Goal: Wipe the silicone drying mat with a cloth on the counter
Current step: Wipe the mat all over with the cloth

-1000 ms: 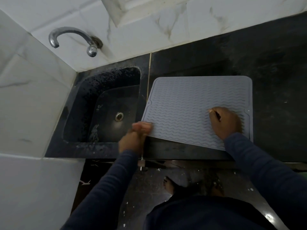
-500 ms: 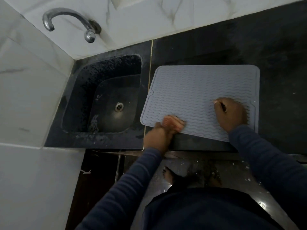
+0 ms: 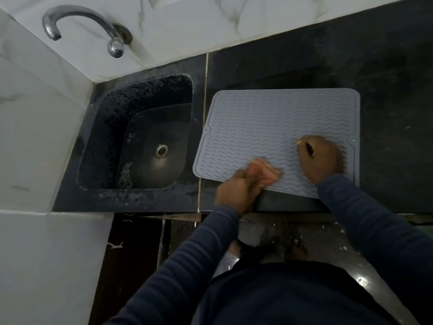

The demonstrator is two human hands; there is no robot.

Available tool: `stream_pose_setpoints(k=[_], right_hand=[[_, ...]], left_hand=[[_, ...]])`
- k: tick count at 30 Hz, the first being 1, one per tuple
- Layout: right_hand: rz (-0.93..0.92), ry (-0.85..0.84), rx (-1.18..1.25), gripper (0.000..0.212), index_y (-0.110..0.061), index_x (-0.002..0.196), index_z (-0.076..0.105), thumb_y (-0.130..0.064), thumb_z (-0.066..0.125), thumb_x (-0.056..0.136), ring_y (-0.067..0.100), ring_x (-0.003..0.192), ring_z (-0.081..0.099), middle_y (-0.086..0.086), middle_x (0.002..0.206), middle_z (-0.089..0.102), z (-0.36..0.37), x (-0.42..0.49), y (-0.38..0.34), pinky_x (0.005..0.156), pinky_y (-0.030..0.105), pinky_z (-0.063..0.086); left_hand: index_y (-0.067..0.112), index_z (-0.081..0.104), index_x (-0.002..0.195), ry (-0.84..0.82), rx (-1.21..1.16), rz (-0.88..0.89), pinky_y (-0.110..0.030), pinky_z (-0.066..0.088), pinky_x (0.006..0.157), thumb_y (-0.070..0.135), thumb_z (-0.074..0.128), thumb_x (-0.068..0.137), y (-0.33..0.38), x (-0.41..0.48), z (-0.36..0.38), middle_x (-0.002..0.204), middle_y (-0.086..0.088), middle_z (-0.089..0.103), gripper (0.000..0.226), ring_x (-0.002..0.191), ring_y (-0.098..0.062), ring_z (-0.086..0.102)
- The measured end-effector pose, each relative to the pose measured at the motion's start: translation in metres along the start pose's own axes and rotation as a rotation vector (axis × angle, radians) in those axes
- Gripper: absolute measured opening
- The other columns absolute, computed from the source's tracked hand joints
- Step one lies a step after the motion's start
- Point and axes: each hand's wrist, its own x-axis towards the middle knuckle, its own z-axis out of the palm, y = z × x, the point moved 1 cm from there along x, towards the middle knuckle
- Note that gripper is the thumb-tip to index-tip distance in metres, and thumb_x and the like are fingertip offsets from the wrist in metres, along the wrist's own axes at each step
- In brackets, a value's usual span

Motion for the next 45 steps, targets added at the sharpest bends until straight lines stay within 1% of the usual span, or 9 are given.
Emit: stream_pose_setpoints(k=[6,9,12,17,25,30,34,41,45], right_hand=[[0.066,-0.22,-0.298,0.022,-0.014,0.075,0.059,-0.028,0.055,0.091,0.023,0.065,0.049,0.001,0.071,0.053,-0.001,0.023,-0.015,0.06,0.03,0.037],[0.014,-0.139,-0.388,0.023,-0.012,0.079,0.062,-0.029,0.054,0.092,0.028,0.075,0.055,0.008,0.078,0.06,-0.005,0.041,-0.022,0.067,0.033,0.038],[-0.037,-0.097,-0.497,0.037,-0.015,0.12,0.06,-0.038,0.055,0.091,0.035,0.119,0.044,0.016,0.125,0.054,0.006,0.041,-0.014,0.1,0.048,0.03],[-0.028,-0.247,-0.573,0.054,-0.021,0.142,0.041,-0.049,0.041,0.095,0.032,0.142,0.021,0.014,0.153,0.029,0.014,0.041,-0.005,0.117,0.052,0.009],[-0.022,-0.217,-0.588,0.055,-0.019,0.14,0.043,-0.05,0.04,0.095,0.032,0.141,0.023,0.014,0.151,0.032,0.013,0.042,-0.008,0.117,0.053,0.012],[0.005,-0.218,-0.574,0.054,-0.018,0.141,0.041,-0.048,0.041,0.095,0.033,0.141,0.023,0.015,0.151,0.032,0.014,0.044,-0.013,0.116,0.053,0.012],[0.023,-0.251,-0.57,0.062,-0.019,0.15,0.025,-0.049,0.035,0.097,0.032,0.145,0.017,0.013,0.156,0.025,0.015,0.043,-0.013,0.118,0.052,0.008],[0.041,-0.267,-0.596,0.064,-0.018,0.152,0.022,-0.051,0.029,0.098,0.03,0.147,0.012,0.013,0.159,0.019,0.016,0.044,-0.013,0.119,0.051,0.004],[0.041,-0.262,-0.609,0.063,-0.017,0.15,0.028,-0.05,0.031,0.097,0.031,0.146,0.014,0.014,0.158,0.022,0.018,0.044,-0.012,0.118,0.052,0.006]], left_hand=[[0.019,0.063,0.109,0.098,0.208,-0.503,-0.034,0.046,0.069,0.063,0.048,0.087,-0.131,-0.009,-0.049,0.103,-0.01,0.065,0.051,0.089,-0.033,0.064],[0.028,0.062,0.119,0.185,0.064,-0.366,-0.034,0.047,0.076,0.059,0.049,0.088,-0.11,0.001,-0.049,0.109,-0.009,0.061,0.045,0.093,-0.03,0.061],[0.028,0.06,0.124,0.182,-0.118,-0.095,-0.032,0.046,0.076,0.055,0.046,0.09,-0.038,0.021,-0.026,0.107,-0.006,0.055,0.046,0.09,-0.022,0.056],[0.026,0.061,0.124,-0.011,0.109,0.132,-0.04,0.049,0.074,0.051,0.044,0.094,0.018,0.026,0.009,0.126,-0.011,0.053,0.043,0.09,-0.033,0.062],[0.024,0.06,0.111,0.093,0.196,-0.505,-0.033,0.051,0.075,0.074,0.038,0.084,-0.144,0.017,-0.061,0.104,-0.006,0.067,0.061,0.088,-0.028,0.066],[0.027,0.054,0.127,0.199,-0.032,-0.194,-0.04,0.051,0.081,0.06,0.042,0.091,-0.058,0.032,-0.03,0.114,-0.007,0.056,0.049,0.092,-0.026,0.06],[0.026,0.068,0.11,0.121,0.077,0.171,-0.03,0.053,0.054,0.061,0.024,0.093,0.01,0.017,0.007,0.101,-0.008,0.062,0.058,0.064,-0.025,0.062],[0.029,0.058,0.124,0.131,0.159,-0.447,-0.037,0.047,0.077,0.056,0.044,0.092,-0.121,0.009,-0.041,0.118,-0.008,0.06,0.044,0.097,-0.034,0.062],[0.031,0.057,0.125,0.202,0.097,-0.388,-0.035,0.048,0.078,0.055,0.046,0.092,-0.101,0.017,-0.044,0.117,-0.009,0.058,0.043,0.095,-0.031,0.061]])
